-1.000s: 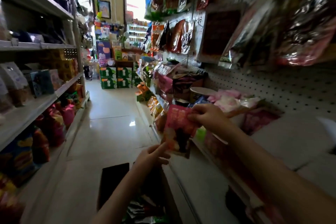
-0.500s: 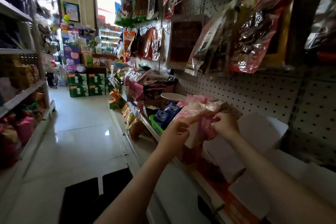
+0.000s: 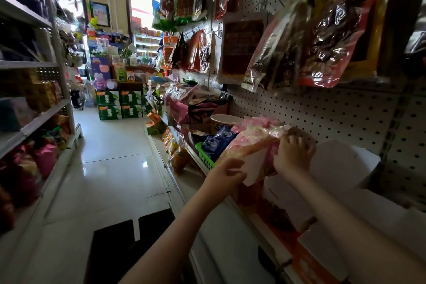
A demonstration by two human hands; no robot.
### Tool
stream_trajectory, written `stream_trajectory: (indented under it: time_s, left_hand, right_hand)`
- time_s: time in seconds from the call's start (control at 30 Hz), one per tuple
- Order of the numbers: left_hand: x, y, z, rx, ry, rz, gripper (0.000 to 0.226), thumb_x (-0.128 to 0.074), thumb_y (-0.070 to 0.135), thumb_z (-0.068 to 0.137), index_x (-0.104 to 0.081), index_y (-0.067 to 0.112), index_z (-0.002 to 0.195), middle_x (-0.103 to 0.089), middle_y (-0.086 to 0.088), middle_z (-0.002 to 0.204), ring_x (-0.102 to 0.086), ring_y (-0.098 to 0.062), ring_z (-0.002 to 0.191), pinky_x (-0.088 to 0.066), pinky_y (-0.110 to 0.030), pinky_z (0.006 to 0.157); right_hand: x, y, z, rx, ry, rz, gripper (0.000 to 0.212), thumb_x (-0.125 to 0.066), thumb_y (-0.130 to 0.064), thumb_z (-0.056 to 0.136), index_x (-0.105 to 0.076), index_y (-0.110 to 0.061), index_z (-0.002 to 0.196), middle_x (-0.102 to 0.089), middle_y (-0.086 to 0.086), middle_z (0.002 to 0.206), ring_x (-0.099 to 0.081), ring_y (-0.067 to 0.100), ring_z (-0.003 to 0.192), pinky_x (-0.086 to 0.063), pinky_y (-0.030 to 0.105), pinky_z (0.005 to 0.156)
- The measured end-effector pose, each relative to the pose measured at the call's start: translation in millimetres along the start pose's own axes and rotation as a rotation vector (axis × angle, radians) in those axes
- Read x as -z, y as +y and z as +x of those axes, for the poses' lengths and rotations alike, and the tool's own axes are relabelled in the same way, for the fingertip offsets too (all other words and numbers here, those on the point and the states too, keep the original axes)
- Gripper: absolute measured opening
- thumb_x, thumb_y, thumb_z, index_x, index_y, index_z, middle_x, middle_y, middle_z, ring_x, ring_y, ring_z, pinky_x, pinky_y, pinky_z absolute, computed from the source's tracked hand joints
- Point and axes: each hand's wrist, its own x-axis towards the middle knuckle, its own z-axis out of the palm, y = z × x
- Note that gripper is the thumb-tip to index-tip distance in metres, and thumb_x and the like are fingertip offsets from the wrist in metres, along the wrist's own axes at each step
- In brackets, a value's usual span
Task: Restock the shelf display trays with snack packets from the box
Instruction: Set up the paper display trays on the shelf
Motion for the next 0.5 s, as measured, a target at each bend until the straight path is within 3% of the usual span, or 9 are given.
stream_trajectory:
  time_s: [0.17, 0.27, 0.33, 0.43, 0.5]
  left_hand:
    - [20, -3, -9, -0.056, 0.073, -0.07, 0.029, -0.067, 0.017, 0.089, -0.061, 0.025, 0.116, -0.064, 0.006, 0.118, -0.062, -0.008, 0.109, -0.051, -0.015, 0.081]
    - [43, -17, -26, -0.018, 0.231, 0.081, 0.029, -0.066, 0.016, 0.089, -0.061, 0.019, 0.118, -0.065, 0.008, 0.105, -0.063, -0.008, 0.1, -0.047, -0.007, 0.073]
    - [62, -47, -51, 0.115, 0.312, 0.222, 0.035, -0.064, 0.019, 0.091, -0.057, 0.015, 0.124, -0.064, 0.002, 0.115, -0.061, -0.011, 0.106, -0.045, -0.013, 0.078]
    - [101, -106, -93, 0.362, 0.303, 0.348, 0.05, -0.066, 0.025, 0.089, -0.049, 0.013, 0.134, -0.056, -0.007, 0.134, -0.056, -0.019, 0.118, -0.046, -0.025, 0.09]
    - [131, -148, -122, 0.511, 0.268, 0.397, 0.065, -0.073, 0.033, 0.083, -0.045, 0.012, 0.139, -0.05, -0.008, 0.139, -0.051, -0.021, 0.122, -0.044, -0.027, 0.097]
  right_hand:
    - [22, -60, -13, 0.361, 0.206, 0.111, 0.046, -0.047, -0.009, 0.088, -0.045, -0.014, 0.134, -0.048, 0.006, 0.134, -0.036, 0.027, 0.128, -0.015, 0.043, 0.107]
    - [24, -107, -34, 0.546, 0.287, 0.147, 0.044, -0.041, -0.012, 0.08, -0.055, -0.01, 0.122, -0.058, 0.011, 0.118, -0.049, 0.031, 0.115, -0.017, 0.041, 0.096]
    - [5, -144, -68, 0.659, 0.307, 0.19, 0.04, -0.048, -0.017, 0.071, -0.063, -0.01, 0.108, -0.064, 0.012, 0.102, -0.058, 0.032, 0.099, -0.023, 0.04, 0.088]
    - [-35, -191, -120, 0.703, 0.1, 0.254, 0.047, -0.074, -0.012, 0.057, -0.064, -0.014, 0.103, -0.064, 0.007, 0.098, -0.059, 0.029, 0.096, -0.027, 0.037, 0.08]
    - [-64, -216, -150, 0.716, -0.137, 0.325, 0.049, -0.067, -0.012, 0.072, -0.057, -0.016, 0.12, -0.058, 0.005, 0.117, -0.05, 0.028, 0.113, -0.028, 0.036, 0.089]
